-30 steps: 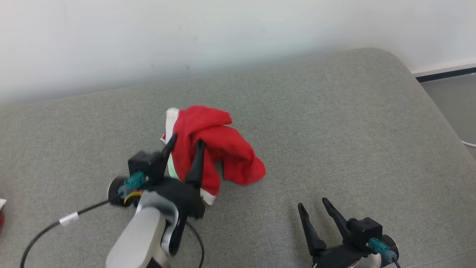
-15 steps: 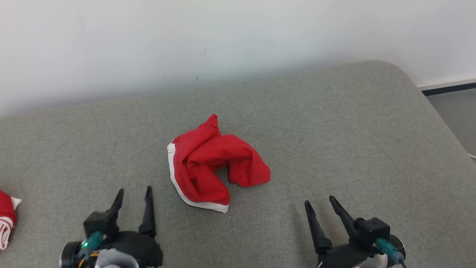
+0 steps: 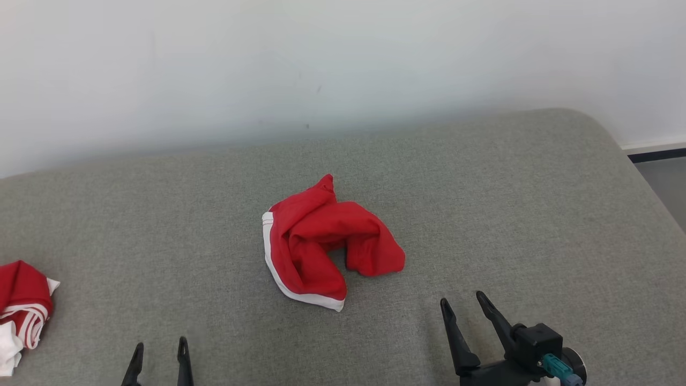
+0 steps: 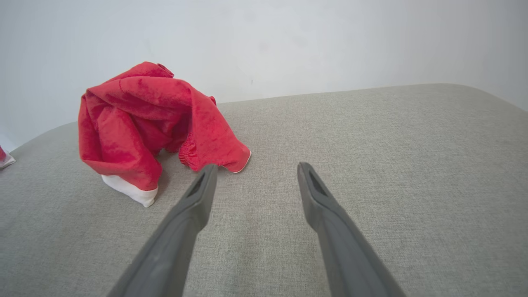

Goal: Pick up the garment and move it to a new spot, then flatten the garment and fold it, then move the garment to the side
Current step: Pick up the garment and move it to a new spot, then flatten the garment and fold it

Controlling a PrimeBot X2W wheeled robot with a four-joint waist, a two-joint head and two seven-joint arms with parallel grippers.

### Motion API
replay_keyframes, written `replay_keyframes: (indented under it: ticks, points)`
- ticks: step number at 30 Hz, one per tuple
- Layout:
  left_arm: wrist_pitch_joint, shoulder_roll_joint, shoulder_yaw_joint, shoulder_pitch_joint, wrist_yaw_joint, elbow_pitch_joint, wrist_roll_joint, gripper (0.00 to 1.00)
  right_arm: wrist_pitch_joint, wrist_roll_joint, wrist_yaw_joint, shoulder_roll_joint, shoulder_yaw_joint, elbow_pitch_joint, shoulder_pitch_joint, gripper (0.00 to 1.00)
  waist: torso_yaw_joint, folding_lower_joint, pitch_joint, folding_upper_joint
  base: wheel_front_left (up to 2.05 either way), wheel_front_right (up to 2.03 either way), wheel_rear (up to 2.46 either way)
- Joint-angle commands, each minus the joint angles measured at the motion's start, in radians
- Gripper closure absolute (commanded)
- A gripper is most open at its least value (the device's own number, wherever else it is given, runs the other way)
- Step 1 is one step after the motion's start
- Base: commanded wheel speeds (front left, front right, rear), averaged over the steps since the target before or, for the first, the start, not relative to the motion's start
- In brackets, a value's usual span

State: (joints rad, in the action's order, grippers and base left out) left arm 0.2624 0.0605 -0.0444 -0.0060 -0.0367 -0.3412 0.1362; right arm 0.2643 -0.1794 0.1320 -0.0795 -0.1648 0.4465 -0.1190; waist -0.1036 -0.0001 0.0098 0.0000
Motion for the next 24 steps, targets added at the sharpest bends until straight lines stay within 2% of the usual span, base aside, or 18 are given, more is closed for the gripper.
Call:
replay_keyframes:
  ticks: [1,12,24]
  points:
    - [0.004,-0.003,-0.012,0.030,-0.003,0.023,-0.017,0.00,0.000,0.007,-0.002,0.006,-0.001,-0.005,0.009,0.00,0.001,0.0001,-0.004,0.0000,0.00,0.00,0.00]
    - [0.004,-0.011,-0.073,0.109,-0.013,0.082,-0.047,0.00,0.000,0.034,-0.002,0.016,0.043,-0.029,0.027,0.00,-0.001,0.0001,-0.020,0.0000,0.00,0.00,0.00]
    - [0.004,-0.011,-0.029,0.082,-0.007,0.058,-0.008,0.00,0.000,0.028,-0.003,0.011,0.034,-0.018,0.032,0.00,0.017,0.0001,0.002,0.0000,0.00,0.00,0.00]
